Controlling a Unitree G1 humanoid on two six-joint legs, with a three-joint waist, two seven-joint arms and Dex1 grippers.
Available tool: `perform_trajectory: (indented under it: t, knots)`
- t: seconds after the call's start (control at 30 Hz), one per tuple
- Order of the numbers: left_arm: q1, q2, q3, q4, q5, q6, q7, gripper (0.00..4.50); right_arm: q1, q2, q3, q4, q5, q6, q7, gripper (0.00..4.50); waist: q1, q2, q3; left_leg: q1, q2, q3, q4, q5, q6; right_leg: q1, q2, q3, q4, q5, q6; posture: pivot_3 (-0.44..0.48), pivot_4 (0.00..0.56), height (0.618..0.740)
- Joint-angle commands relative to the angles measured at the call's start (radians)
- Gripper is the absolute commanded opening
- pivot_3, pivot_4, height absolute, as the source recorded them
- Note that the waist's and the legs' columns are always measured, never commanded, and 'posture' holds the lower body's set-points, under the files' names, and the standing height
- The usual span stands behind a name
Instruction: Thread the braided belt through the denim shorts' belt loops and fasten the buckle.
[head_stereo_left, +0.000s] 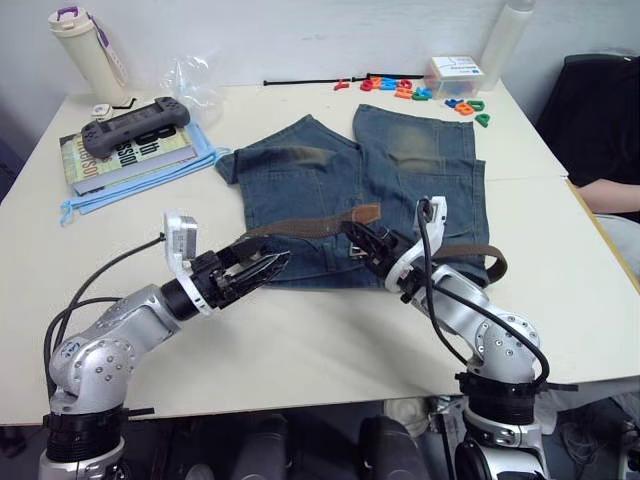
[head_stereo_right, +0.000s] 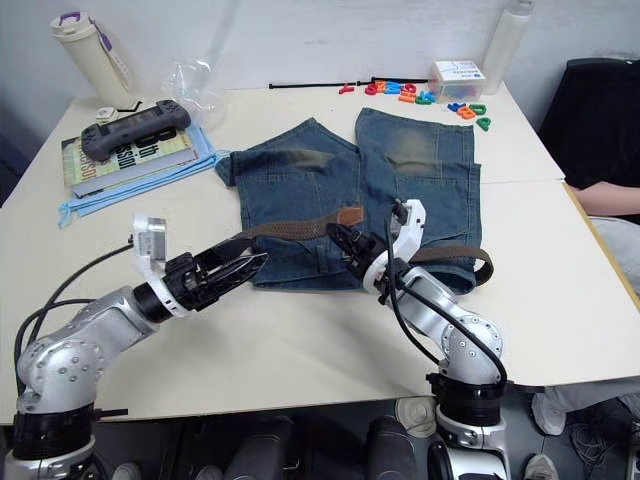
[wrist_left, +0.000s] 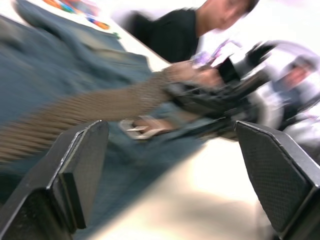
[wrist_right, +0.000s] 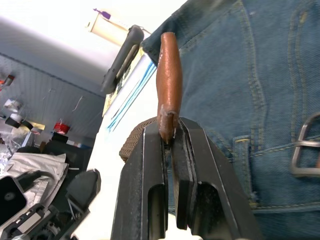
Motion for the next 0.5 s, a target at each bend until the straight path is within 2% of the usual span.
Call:
perform_trajectory:
  t: [0.03, 0.13, 0.23, 0.33, 0.5]
  knots:
    - [-0.024, -0.076, 0.016, 0.056, -0.302, 0.045, 0.221, 4.44, -0.02, 0.011, 0.01, -0.033, -0.001, -0.026, 0.038, 0.0, 0.0, -0.001, 0.0, 0.0, 0.0, 0.0, 0.001, 0.0, 0.0, 0.0, 0.0, 0.0, 0.0, 0.0, 0.0, 0.0, 0.15, 0.684]
    - [-0.028, -0.171, -0.022, 0.113, -0.557, -0.011, 0.495, 4.44, -0.022, 0.008, 0.017, -0.043, -0.006, -0.033, 0.057, 0.0, 0.001, -0.001, -0.001, 0.0, 0.0, 0.0, 0.002, -0.001, 0.002, 0.0, 0.0, 0.002, 0.001, 0.0, 0.0, 0.0, 0.15, 0.684]
    - [-0.021, -0.255, -0.059, 0.128, -0.708, -0.097, 0.705, 4.44, -0.026, 0.004, 0.017, -0.045, -0.007, -0.037, 0.068, 0.0, 0.002, -0.002, -0.001, -0.001, -0.001, 0.0, 0.004, -0.002, 0.003, 0.0, -0.001, 0.002, 0.002, 0.0, 0.0, 0.0, 0.15, 0.684]
    - [-0.033, -0.365, -0.027, 0.138, -0.741, -0.162, 0.841, 4.44, -0.027, 0.003, 0.016, -0.052, -0.007, -0.038, 0.073, 0.0, 0.002, -0.002, -0.001, -0.001, -0.001, 0.001, 0.006, -0.003, 0.004, 0.0, -0.001, 0.003, 0.003, 0.0, 0.0, 0.0, 0.15, 0.684]
    - [-0.041, -0.437, 0.004, 0.14, -0.741, -0.192, 0.91, 4.44, -0.021, -0.001, 0.018, -0.063, -0.001, -0.033, 0.074, 0.0, 0.002, -0.002, -0.001, -0.002, -0.001, 0.002, 0.007, -0.003, 0.004, 0.0, -0.001, 0.003, 0.003, 0.0, 0.0, 0.0, 0.15, 0.684]
